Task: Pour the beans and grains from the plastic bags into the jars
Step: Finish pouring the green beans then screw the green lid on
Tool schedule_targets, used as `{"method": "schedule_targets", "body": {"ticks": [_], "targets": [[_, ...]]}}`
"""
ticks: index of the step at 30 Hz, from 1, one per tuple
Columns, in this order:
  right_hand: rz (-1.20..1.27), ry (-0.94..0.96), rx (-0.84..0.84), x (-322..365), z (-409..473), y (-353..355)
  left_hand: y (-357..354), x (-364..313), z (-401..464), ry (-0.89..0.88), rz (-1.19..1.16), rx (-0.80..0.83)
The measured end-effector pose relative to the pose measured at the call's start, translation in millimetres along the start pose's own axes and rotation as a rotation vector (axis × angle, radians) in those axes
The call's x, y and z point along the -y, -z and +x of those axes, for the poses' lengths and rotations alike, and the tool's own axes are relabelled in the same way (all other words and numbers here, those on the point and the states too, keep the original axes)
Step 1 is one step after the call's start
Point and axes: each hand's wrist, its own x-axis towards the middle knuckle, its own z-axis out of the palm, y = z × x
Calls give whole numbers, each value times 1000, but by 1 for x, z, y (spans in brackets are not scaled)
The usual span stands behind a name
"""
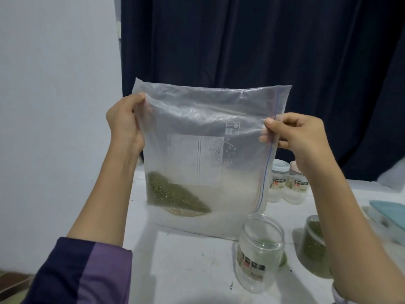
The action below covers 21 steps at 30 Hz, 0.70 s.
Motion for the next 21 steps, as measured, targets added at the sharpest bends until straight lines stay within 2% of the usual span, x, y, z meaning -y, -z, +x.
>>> {"method": "schedule_targets", "body": {"ticks": [5,10,21], "targets": [[22,-33,-78,-1,-4,6,-9,-5,-11,-154,160,54],[68,-46,-92,-4,-8,14,-19,-8,-19,-290,220,76],[124,-25,-54,-1,-14,25,-31,-19,-31,-348,235,64]]}}
